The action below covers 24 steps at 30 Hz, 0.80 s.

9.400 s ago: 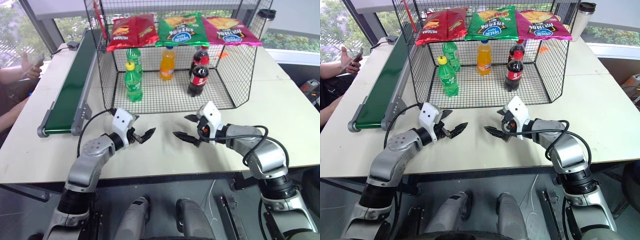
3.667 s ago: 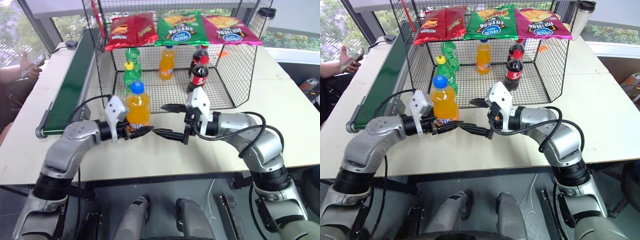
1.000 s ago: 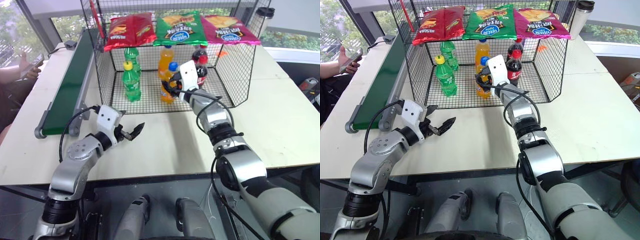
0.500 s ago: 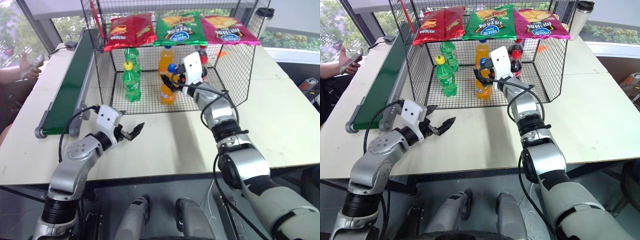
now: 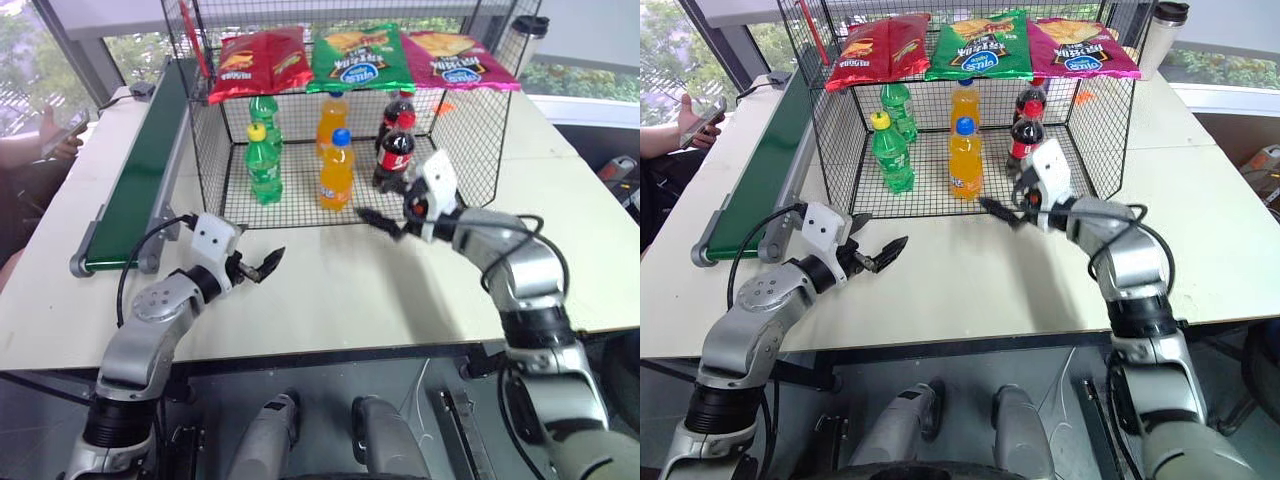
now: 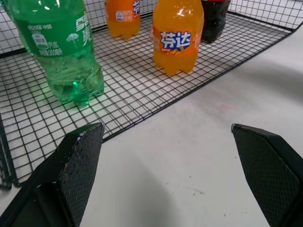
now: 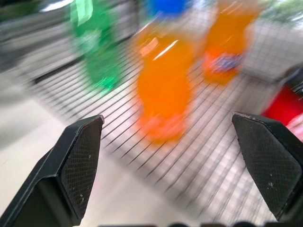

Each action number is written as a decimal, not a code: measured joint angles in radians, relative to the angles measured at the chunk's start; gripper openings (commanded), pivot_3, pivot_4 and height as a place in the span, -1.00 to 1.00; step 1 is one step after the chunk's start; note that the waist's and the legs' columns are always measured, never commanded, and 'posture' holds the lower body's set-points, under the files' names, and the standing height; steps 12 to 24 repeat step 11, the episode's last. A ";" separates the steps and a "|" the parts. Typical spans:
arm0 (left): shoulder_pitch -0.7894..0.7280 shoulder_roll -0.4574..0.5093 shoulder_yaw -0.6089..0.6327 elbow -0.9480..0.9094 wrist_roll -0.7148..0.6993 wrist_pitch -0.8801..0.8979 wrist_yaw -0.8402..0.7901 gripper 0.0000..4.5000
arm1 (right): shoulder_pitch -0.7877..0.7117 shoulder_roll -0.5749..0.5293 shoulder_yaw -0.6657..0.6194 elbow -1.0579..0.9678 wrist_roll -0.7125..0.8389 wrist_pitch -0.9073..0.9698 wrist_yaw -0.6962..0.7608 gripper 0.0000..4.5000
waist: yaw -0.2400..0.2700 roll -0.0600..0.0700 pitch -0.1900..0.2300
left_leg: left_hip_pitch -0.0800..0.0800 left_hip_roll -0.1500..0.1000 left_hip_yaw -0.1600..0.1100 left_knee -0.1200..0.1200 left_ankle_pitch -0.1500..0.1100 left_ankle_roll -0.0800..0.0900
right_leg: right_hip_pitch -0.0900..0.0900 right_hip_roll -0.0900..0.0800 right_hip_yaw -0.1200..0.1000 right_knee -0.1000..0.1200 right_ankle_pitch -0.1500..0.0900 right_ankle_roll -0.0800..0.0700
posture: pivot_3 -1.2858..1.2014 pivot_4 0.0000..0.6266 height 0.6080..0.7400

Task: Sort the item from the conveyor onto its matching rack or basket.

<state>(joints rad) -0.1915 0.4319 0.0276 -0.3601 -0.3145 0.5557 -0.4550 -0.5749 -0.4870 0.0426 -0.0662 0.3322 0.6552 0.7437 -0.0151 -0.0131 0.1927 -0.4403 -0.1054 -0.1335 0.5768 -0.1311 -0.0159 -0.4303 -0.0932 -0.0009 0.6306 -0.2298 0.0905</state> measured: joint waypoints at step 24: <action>0.080 -0.001 -0.026 -0.004 0.020 -0.028 -0.008 1.00 | 0.140 0.000 0.060 -0.188 0.064 0.117 0.006 0.98 | 0.004 0.000 0.000 | 0.000 -0.001 0.000 0.001 -0.001 -0.001 | 0.001 -0.003 -0.001 -0.001 0.000 0.000 | 0.03 -0.52 0.98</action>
